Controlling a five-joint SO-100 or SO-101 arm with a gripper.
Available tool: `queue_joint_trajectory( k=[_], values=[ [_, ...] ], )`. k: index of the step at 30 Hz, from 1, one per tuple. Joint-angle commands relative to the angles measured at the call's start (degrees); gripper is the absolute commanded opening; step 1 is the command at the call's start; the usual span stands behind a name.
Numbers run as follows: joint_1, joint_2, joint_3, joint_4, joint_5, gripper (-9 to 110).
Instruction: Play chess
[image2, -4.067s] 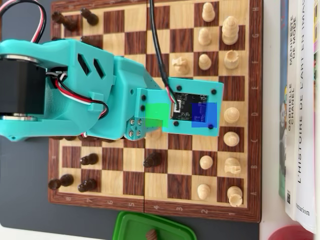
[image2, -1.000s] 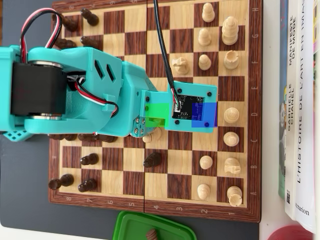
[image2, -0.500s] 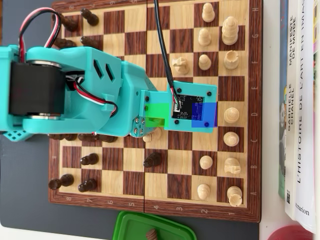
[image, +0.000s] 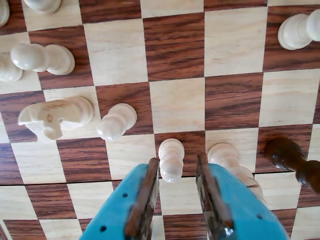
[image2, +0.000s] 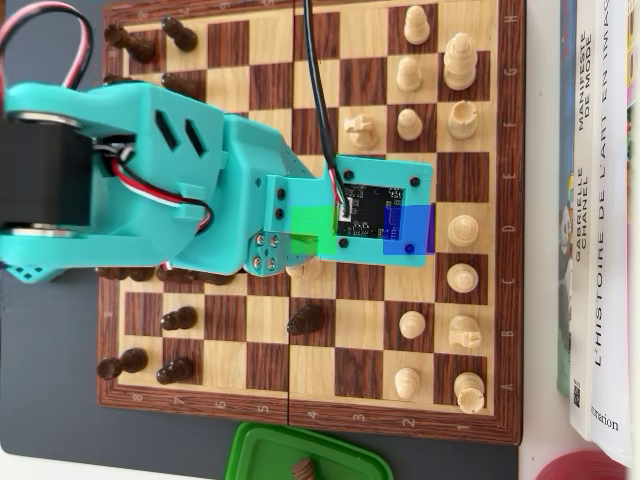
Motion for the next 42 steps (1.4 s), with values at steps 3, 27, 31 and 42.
queue_joint_trajectory(
  k=[3,27,31,42],
  values=[
    [-0.44,3.87,-0.35,-0.09,-0.44,13],
    [-0.53,29.97,5.1,-6.94,-0.35,13],
    [-0.09,36.91,13.54,-16.35,-0.35,13],
    [-0.7,53.35,33.84,-42.63,-0.35,13]
  ],
)
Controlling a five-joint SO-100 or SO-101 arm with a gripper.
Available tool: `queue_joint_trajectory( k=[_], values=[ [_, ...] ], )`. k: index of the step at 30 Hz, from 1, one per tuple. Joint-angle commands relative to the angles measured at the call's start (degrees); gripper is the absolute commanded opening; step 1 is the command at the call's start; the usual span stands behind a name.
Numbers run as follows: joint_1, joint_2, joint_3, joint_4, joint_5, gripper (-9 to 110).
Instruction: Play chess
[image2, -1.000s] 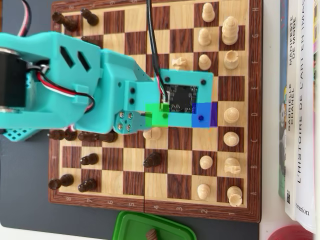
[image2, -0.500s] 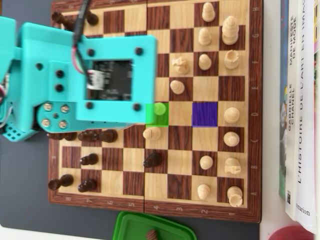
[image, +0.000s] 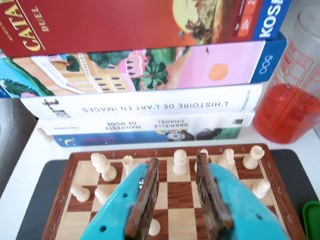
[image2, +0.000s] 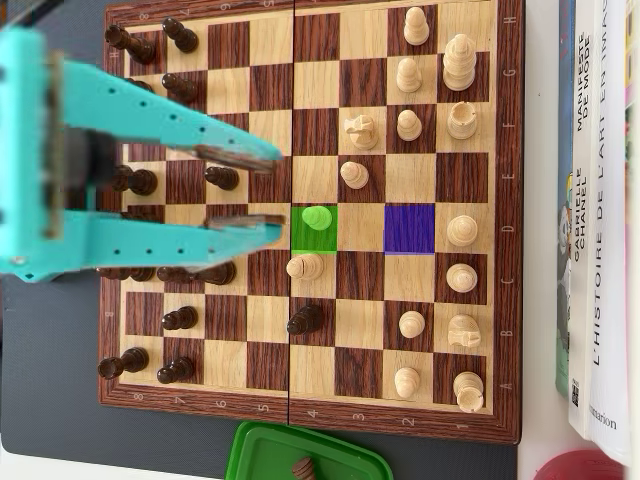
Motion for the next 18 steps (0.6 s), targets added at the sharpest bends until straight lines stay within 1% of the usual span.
queue_joint_trajectory(
  k=[1,6,9,15,18],
  values=[
    [-0.18,4.22,4.48,-8.35,-0.35,13],
    [-0.18,10.9,12.3,-21.71,-0.44,13],
    [-0.18,15.21,15.47,-26.54,-0.53,13],
    [-1.41,25.22,19.42,-28.56,-0.88,13],
    [-1.49,29.53,20.74,-28.56,-3.96,13]
  ],
)
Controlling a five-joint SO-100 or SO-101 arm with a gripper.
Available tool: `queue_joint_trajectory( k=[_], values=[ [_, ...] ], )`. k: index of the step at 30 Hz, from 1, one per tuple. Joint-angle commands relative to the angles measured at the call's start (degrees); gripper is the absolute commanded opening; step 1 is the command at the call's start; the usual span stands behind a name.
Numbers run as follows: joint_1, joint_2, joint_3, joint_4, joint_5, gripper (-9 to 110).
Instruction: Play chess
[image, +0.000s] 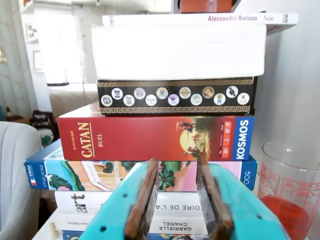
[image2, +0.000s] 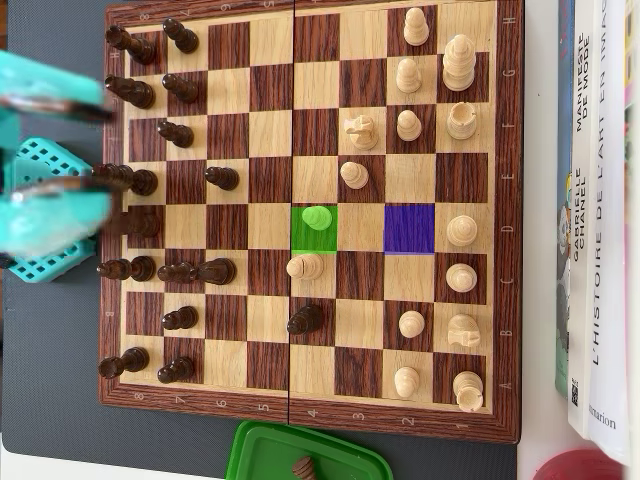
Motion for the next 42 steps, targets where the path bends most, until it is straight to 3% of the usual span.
queue_joint_trajectory(
  k=[1,23,42],
  values=[
    [-0.26,3.87,0.0,-1.32,-2.64,13],
    [0.18,14.33,15.03,-49.83,-3.16,13],
    [-0.79,14.77,20.3,-74.79,-3.69,13]
  ],
)
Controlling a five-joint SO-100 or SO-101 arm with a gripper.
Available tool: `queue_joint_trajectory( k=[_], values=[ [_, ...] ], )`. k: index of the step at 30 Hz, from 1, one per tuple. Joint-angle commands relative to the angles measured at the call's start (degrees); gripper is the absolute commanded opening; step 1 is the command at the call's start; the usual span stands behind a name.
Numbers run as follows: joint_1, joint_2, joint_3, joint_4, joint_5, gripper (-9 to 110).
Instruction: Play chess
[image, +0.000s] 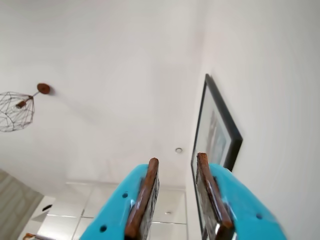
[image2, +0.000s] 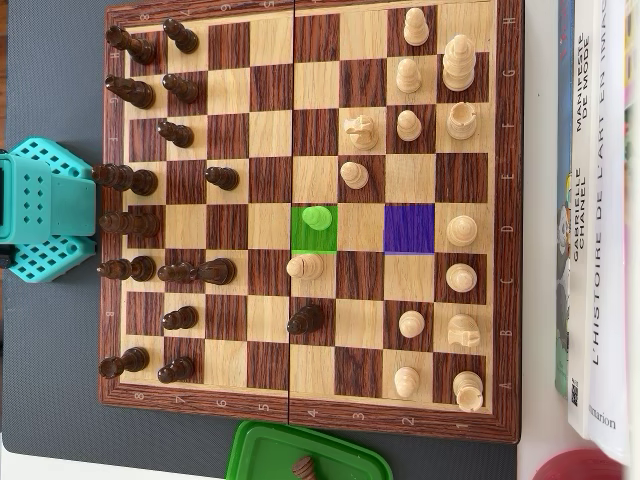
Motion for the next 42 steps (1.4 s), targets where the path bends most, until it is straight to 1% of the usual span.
queue_joint_trajectory(
  k=[1,18,25,42],
  values=[
    [-0.26,-0.18,1.23,-2.37,-0.26,13],
    [1.41,-0.09,1.23,-19.16,-0.26,13],
    [1.41,-0.09,1.23,-23.73,-0.26,13],
    [1.05,-0.26,1.23,-23.99,0.26,13]
  ],
)
